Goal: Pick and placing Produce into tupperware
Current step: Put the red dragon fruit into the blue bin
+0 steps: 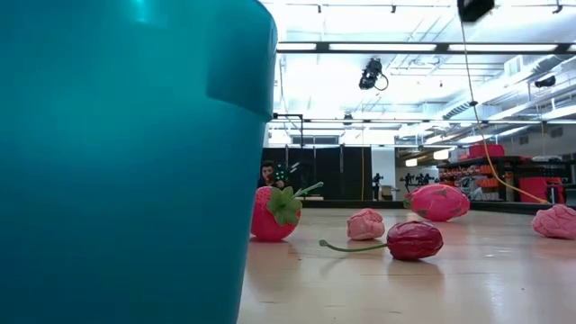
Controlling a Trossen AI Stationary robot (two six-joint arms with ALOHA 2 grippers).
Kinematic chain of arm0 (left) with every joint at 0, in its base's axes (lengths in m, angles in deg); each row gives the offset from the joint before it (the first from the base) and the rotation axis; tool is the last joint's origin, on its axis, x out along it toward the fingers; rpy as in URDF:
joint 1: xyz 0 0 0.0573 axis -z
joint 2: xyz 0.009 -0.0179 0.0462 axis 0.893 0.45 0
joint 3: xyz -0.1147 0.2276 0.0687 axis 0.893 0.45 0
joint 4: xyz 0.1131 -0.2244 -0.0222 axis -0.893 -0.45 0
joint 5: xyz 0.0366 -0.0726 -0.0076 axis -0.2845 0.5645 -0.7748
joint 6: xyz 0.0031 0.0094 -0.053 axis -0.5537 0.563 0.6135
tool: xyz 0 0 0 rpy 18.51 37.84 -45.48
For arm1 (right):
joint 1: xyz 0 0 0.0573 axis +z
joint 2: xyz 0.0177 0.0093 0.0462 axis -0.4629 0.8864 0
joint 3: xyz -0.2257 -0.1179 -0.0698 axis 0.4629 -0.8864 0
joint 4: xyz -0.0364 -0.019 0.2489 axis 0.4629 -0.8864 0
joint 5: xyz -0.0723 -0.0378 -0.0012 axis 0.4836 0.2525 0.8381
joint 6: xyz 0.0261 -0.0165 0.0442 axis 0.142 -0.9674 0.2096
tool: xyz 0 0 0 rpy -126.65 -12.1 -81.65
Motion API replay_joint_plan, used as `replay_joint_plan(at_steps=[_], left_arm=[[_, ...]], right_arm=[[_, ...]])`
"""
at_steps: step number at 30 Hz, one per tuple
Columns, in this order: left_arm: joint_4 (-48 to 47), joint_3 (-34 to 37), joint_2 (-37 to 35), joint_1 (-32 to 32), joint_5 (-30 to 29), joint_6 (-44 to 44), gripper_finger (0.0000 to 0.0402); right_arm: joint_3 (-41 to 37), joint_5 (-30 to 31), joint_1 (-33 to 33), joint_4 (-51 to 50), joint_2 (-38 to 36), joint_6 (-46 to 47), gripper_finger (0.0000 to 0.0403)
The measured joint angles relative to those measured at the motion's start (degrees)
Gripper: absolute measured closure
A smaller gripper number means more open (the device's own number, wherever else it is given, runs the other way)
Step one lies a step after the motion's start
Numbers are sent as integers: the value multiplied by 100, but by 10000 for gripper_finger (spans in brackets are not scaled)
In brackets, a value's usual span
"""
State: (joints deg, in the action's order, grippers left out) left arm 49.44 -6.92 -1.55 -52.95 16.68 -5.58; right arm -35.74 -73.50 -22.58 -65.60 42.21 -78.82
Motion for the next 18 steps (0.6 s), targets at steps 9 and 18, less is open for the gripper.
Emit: replay_joint_plan(at_steps=[9,18], left_arm=[[-2545,-3001,256,-2,-1872,1239,308],[-3897,-4020,1902,-2,-1878,1994,307]], right_arm=[[646,3,0,-779,300,-131,325],[642,677,-404,-1049,767,267,325]])
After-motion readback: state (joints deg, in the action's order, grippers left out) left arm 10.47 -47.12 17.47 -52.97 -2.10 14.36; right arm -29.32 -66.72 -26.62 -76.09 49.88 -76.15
